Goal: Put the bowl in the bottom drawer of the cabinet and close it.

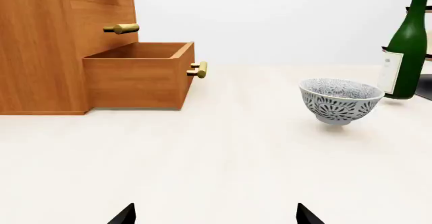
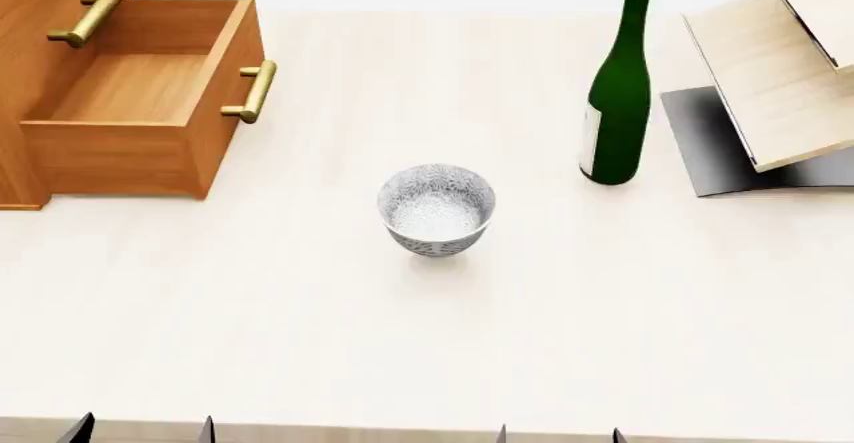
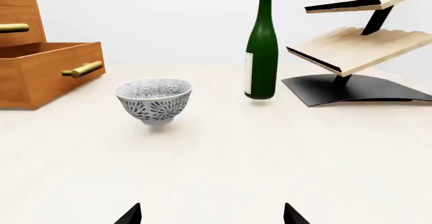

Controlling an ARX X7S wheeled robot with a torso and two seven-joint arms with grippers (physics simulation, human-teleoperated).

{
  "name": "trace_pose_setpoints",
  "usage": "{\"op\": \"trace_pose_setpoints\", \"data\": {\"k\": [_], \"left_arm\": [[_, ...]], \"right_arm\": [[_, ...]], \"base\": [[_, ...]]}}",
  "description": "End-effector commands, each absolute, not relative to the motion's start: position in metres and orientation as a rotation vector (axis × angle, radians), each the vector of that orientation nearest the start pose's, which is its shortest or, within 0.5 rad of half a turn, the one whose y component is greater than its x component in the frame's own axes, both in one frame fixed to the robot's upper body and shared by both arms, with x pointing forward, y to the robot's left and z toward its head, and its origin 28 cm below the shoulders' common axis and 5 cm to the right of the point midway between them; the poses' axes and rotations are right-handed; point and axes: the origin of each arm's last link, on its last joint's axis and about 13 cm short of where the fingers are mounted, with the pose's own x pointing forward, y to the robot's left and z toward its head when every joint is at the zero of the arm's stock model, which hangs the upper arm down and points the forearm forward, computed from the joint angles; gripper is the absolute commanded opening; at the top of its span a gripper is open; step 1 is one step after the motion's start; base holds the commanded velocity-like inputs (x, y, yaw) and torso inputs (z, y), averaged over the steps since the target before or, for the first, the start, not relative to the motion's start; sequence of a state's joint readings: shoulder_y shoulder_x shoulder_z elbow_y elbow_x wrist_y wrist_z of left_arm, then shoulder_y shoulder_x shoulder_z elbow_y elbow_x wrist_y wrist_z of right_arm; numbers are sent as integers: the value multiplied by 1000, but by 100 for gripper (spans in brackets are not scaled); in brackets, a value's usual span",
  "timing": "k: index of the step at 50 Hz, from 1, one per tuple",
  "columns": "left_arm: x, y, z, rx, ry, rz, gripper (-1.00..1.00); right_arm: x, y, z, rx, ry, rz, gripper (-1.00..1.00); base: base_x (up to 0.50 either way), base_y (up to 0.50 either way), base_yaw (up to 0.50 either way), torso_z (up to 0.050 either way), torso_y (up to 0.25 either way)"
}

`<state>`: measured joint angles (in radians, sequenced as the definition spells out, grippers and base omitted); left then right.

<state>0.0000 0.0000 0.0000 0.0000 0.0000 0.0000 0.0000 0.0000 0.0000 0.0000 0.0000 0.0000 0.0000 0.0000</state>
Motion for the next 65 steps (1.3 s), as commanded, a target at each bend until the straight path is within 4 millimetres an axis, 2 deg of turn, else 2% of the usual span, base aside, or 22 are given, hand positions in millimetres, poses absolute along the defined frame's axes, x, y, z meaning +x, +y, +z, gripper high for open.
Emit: {"op": "trace_pose_setpoints", "data": {"k": [1,3,13,14,15,16,17,18,21,24,30,38,51,60,65], "left_arm": [[209,206,15,-72,8,-17,100],[209,206,16,-112,23,-12,100],[210,206,13,-81,27,2,100],[178,222,24,-84,-92,55,100],[145,219,32,-82,-96,44,100],[116,216,47,-100,-111,33,100],[117,216,51,-99,-136,29,100],[117,215,50,-97,-134,26,100],[116,215,50,-98,-133,24,100],[114,215,39,-102,-122,27,100],[112,215,33,-95,-116,31,100],[105,215,30,-78,-120,25,100],[107,214,28,-92,-141,12,100],[106,214,27,-86,-146,8,100],[106,214,19,-96,-136,14,100]], "right_arm": [[211,-96,12,-26,9,5,100],[210,-96,14,-9,-1,20,100],[212,-96,12,-6,14,19,100],[246,-123,70,75,-130,-88,100],[241,-112,92,164,-144,0,100],[234,-111,115,170,-158,17,100],[222,-108,133,146,-157,46,100],[213,-107,138,129,-90,62,100],[215,-109,133,131,-43,46,100],[216,-111,134,126,-46,37,100],[214,-112,138,94,-63,38,100],[214,-111,156,78,-95,44,100],[217,-111,180,47,-161,34,100],[215,-110,181,47,-161,34,100],[215,-111,179,59,-158,22,100]], "base": [[0,0,0,0,0],[0,0,0,0,0],[0,0,0,0,0],[0,0,0,0,0],[0,0,0,0,0],[0,0,0,0,0],[0,0,0,0,0],[0,0,0,0,0],[0,0,0,0,0],[0,0,0,0,0],[0,0,0,0,0],[0,0,0,0,0],[0,0,0,0,0],[0,390,0,0,0],[0,500,0,0,0]]}}
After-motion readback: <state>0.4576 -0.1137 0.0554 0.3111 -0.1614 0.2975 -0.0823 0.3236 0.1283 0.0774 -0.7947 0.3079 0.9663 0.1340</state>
